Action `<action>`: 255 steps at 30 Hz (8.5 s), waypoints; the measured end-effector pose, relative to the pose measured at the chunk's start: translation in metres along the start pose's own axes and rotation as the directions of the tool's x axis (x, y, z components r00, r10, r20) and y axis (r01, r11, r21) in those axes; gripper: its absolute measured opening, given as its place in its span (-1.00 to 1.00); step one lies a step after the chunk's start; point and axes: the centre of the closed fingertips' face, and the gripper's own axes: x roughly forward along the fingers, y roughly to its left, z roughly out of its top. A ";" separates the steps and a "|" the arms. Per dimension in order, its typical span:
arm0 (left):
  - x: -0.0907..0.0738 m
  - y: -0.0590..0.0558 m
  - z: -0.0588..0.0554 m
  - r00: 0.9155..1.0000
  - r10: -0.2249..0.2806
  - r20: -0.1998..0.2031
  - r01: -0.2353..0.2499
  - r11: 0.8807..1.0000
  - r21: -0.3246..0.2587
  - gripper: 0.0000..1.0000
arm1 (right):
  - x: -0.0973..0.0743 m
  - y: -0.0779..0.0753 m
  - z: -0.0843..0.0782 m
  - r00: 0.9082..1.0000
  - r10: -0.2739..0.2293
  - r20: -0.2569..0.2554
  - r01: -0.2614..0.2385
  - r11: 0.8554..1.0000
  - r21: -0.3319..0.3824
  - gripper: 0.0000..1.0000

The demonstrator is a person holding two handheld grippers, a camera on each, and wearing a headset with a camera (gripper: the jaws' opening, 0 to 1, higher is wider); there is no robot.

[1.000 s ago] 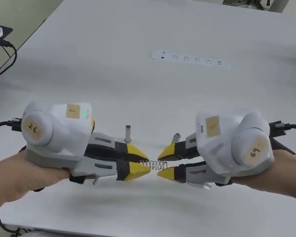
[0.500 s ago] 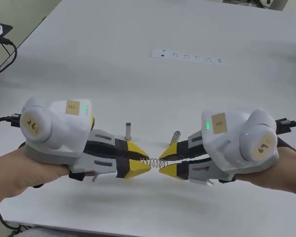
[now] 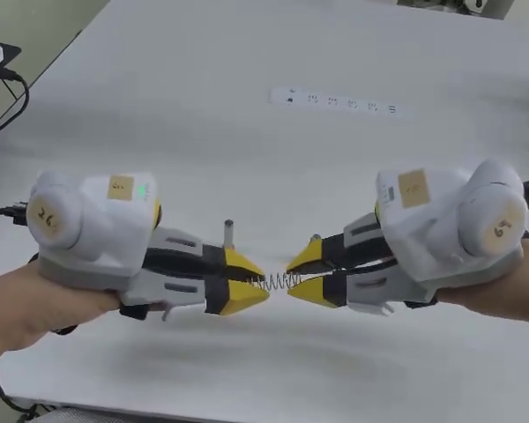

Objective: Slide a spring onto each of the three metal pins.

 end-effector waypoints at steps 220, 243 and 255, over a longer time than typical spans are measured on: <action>-0.089 0.061 -0.050 0.910 0.413 -0.040 -0.413 0.896 -0.160 0.96 | 0.067 -0.105 0.031 0.967 -0.220 0.125 0.191 0.959 0.207 -0.86; -0.089 0.061 -0.057 0.909 0.414 -0.050 -0.416 0.892 -0.176 0.96 | 0.083 -0.102 0.014 0.976 -0.192 0.099 0.161 0.953 0.257 -0.85; -0.085 0.061 -0.059 0.909 0.412 -0.055 -0.415 0.892 -0.181 0.96 | 0.105 -0.099 -0.013 0.986 -0.161 0.039 0.145 0.952 0.270 -0.85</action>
